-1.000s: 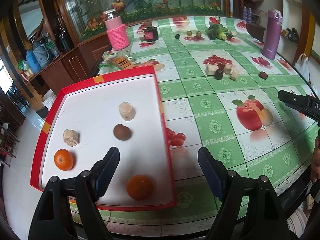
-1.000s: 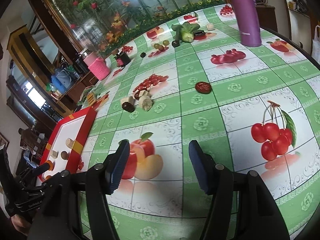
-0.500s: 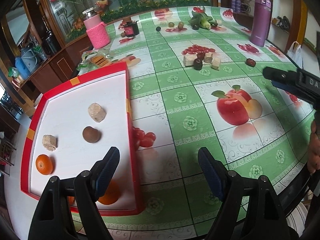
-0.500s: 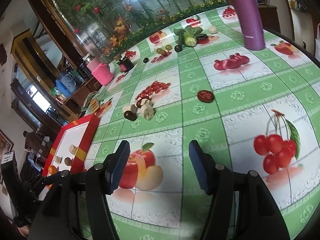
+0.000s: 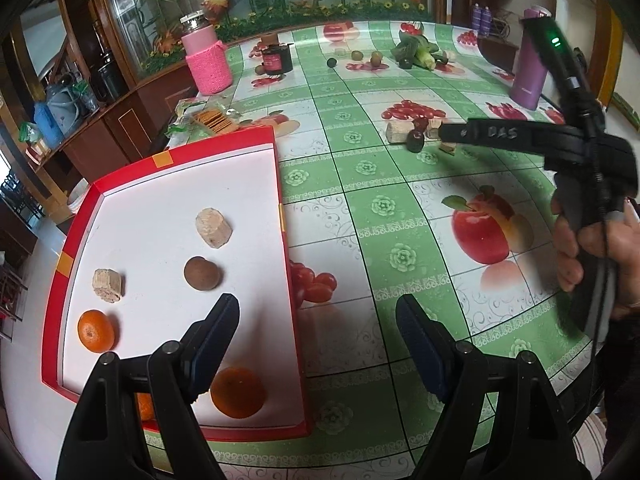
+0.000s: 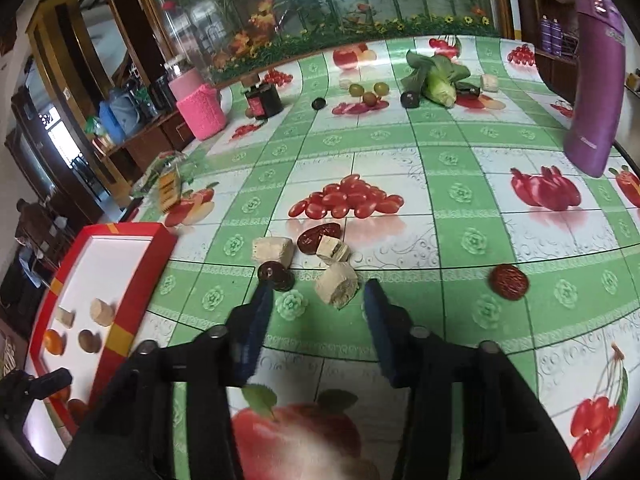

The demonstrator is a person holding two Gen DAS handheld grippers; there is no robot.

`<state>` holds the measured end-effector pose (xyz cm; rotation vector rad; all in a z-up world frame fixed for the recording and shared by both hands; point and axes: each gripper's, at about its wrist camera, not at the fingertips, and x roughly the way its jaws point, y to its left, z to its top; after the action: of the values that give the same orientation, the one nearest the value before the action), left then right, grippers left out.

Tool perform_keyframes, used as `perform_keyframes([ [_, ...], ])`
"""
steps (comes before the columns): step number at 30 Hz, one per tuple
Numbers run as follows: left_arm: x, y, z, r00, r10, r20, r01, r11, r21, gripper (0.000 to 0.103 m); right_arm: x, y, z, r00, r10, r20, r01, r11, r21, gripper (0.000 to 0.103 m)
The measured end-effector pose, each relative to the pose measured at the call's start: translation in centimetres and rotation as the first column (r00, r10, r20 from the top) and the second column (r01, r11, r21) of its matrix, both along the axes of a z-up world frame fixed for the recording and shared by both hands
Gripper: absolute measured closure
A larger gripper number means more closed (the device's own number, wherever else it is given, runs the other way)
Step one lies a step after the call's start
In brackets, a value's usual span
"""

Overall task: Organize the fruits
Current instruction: 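Move both open tools back toward the remaining dates and cubes, then grasp a beige cube with the right tool while the left tool grasps a dark date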

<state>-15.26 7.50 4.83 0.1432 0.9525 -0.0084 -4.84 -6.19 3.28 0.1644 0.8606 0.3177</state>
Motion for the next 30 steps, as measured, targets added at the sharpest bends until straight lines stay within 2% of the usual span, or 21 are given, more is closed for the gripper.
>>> perform_keyframes([
  [2,0.3,-0.1,0.0,1.000,-0.004,0.002,0.004,1.000,-0.003,0.022,0.4,0.0,-0.5,1.000,-0.009,-0.015,0.009,1.000,-0.002,0.066],
  [5,0.9,-0.5,0.0,1.000,-0.015,-0.004,0.015,1.000,-0.005,0.022,0.8,-0.7,-1.3,0.999,-0.013,-0.030,0.013,1.000,-0.002,0.078],
  [7,1.4,-0.9,0.0,1.000,-0.023,-0.011,0.023,1.000,-0.004,0.022,0.9,-1.4,-1.6,0.999,-0.019,-0.044,0.021,0.999,0.034,0.084],
  [12,2.8,-1.9,0.7,0.999,-0.033,0.003,0.033,0.999,0.011,0.022,0.4,-3.6,-1.6,0.996,-0.076,-0.041,0.077,0.997,0.023,0.085],
  [18,6.3,-3.1,1.0,1.000,-0.030,-0.007,0.030,0.999,-0.013,0.022,-0.2,-6.2,-1.6,0.995,-0.091,-0.048,0.093,0.994,0.050,0.085],
  [22,7.6,-3.8,1.1,1.000,-0.024,-0.009,0.024,0.999,-0.031,0.022,-0.4,-6.3,-1.2,0.997,-0.048,-0.054,0.053,0.993,0.107,0.082],
  [24,7.8,-3.9,0.9,1.000,-0.022,-0.013,0.022,0.999,-0.033,0.022,-0.3,-5.6,-1.1,0.998,-0.016,-0.059,0.023,0.993,0.117,0.067],
  [26,8.0,-3.9,0.6,1.000,-0.021,-0.023,0.020,0.999,-0.029,0.022,-0.4,-4.7,-0.8,1.000,0.003,-0.031,0.000,0.996,0.092,0.060],
  [28,8.2,-4.0,0.3,0.999,-0.020,-0.030,0.019,0.999,-0.028,0.022,-0.3,-4.0,-0.4,1.000,0.007,-0.002,-0.007,0.998,0.066,0.060],
  [30,8.3,-4.1,0.2,0.999,-0.026,-0.036,0.025,0.999,-0.036,0.022,0.3,-3.6,-0.5,1.000,0.008,-0.012,-0.007,0.997,0.071,0.060],
])
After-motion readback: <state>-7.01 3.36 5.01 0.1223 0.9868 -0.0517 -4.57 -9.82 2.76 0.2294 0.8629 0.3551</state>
